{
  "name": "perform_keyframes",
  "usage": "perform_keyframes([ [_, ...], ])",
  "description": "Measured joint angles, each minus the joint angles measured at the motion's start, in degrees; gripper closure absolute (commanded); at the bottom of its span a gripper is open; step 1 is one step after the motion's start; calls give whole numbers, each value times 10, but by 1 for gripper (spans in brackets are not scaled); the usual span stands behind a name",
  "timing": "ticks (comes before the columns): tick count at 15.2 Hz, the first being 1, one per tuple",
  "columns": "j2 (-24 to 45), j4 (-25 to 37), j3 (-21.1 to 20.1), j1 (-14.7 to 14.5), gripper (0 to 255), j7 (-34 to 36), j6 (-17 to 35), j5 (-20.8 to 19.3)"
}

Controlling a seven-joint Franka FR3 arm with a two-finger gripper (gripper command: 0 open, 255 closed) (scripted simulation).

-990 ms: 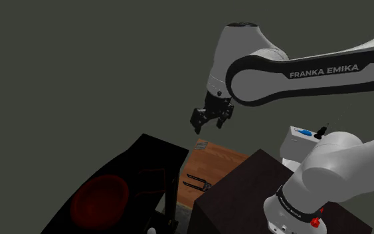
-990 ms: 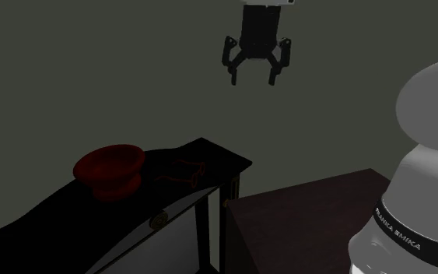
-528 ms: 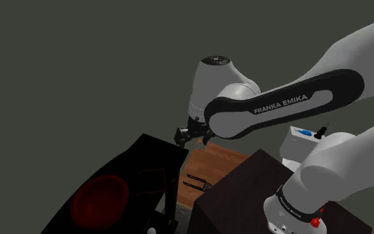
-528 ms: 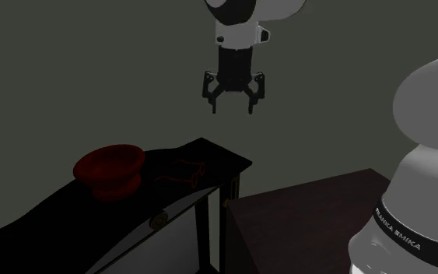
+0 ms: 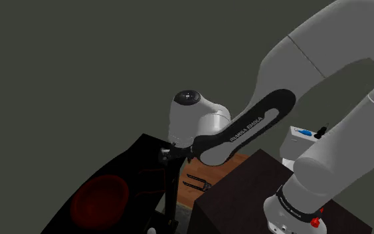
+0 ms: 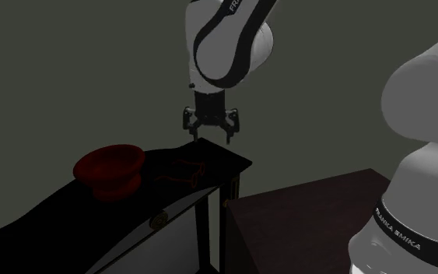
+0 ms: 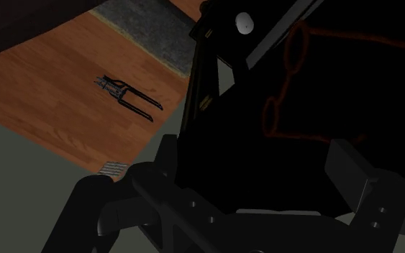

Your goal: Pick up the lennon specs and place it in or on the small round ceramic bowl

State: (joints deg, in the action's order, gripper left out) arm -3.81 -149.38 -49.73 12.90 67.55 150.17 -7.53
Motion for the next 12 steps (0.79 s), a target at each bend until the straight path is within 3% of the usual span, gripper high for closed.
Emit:
perform_keyframes([
  [2, 80, 30, -7, 13, 0, 129, 7, -137],
  [4, 165, 73, 37, -25, 0, 252, -1, -274],
  [5, 194, 88, 62, -48, 0, 295, -1, -319],
  [8, 252, 124, 112, -99, 0, 374, -5, -393],
  [12, 298, 150, 151, -131, 0, 418, 1, -447],
])
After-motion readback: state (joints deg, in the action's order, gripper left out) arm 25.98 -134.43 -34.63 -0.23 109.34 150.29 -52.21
